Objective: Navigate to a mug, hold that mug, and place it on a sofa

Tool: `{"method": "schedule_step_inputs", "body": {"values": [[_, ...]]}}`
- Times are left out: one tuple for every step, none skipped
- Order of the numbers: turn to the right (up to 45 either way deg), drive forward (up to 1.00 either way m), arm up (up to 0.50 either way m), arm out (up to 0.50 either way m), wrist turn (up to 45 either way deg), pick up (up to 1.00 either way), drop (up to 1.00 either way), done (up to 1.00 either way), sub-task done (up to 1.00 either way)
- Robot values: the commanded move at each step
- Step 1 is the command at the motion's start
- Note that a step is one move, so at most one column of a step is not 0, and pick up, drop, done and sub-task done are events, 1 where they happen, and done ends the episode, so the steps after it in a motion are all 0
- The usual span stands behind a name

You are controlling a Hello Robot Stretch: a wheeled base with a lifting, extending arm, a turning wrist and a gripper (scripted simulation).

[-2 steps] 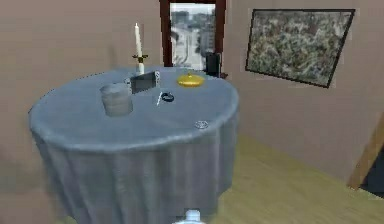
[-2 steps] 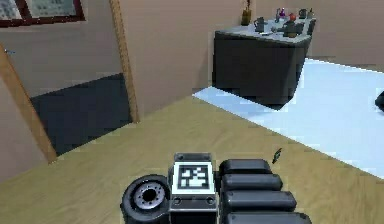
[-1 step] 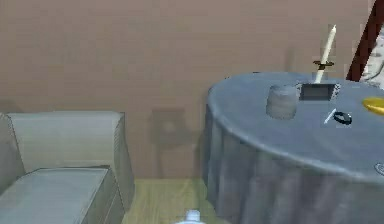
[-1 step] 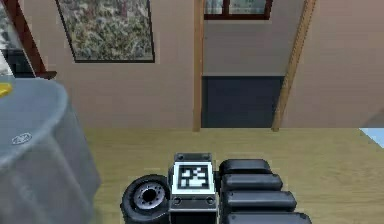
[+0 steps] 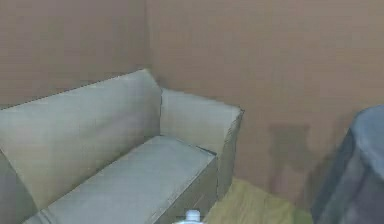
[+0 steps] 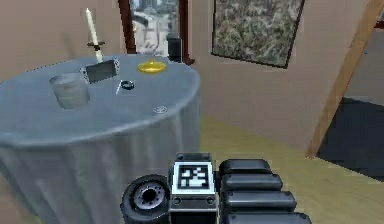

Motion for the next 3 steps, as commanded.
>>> {"method": "schedule_step_inputs", "body": {"values": [[45.0,0.0,0.0,0.0,0.0,0.0,0.0,0.0,0.0],[45.0,0.0,0.0,0.0,0.0,0.0,0.0,0.0,0.0],[45.0,0.0,0.0,0.0,0.0,0.0,0.0,0.0,0.0]]}}
